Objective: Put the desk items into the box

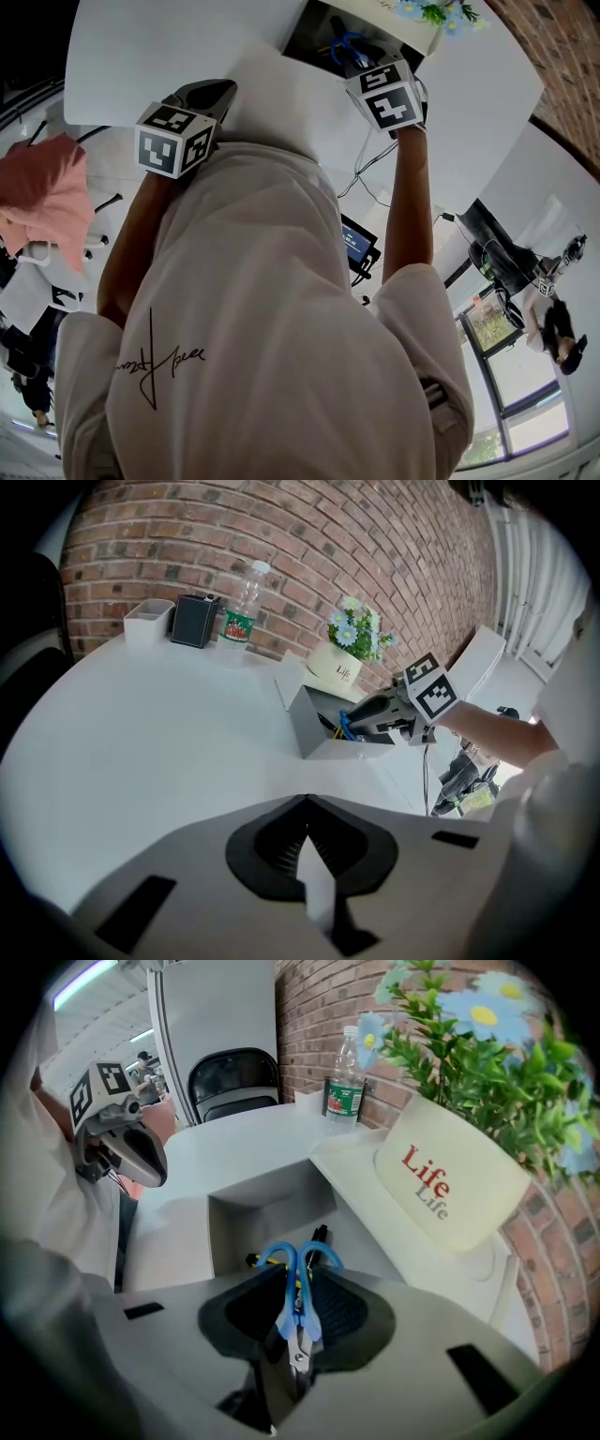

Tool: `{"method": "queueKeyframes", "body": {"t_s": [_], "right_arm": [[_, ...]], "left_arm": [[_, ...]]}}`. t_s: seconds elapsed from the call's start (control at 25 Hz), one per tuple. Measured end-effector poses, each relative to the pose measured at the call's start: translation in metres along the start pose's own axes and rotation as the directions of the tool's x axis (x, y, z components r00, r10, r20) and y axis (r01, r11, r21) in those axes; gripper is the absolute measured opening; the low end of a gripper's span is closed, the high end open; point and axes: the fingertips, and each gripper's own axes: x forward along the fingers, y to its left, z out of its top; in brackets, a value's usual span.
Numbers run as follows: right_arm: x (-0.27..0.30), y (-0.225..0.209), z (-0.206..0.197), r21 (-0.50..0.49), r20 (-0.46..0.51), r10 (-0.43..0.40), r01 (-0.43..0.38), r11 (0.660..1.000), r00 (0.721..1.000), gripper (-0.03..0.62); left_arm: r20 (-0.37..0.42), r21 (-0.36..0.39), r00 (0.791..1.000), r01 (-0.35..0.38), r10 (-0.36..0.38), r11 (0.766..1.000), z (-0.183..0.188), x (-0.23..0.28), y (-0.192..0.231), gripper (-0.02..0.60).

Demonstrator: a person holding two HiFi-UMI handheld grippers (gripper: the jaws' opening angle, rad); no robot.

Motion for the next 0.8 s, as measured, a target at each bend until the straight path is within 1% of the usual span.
{"method": "queueKeyframes", "body": {"t_s": [0.24, 0.56, 0.8], "right_arm": [[-0.008, -0.004, -0.001, 0.028, 0.013, 0.001, -0.001, 1.0, 1.0, 0.112], [-0.018, -0.004, -0.003, 0.02, 0.031, -0.033, 0.032, 0.999, 0.999, 0.11], [-0.031, -0.004, -0.008, 0.026, 0.048, -0.064, 0.063, 0.998, 0.997, 0.11]], "left_arm": [[0.001, 0.009, 1.0, -0.001, 0.0, 1.0, 0.003, 0.001, -0.005, 0.005], [0.01, 0.026, 1.0, 0.002, -0.003, 1.0, 0.002, 0.0, -0.009, 0.005], [0.017, 0.057, 1.0, 0.007, -0.008, 0.998, 0.004, 0.0, -0.017, 0.005]]}}
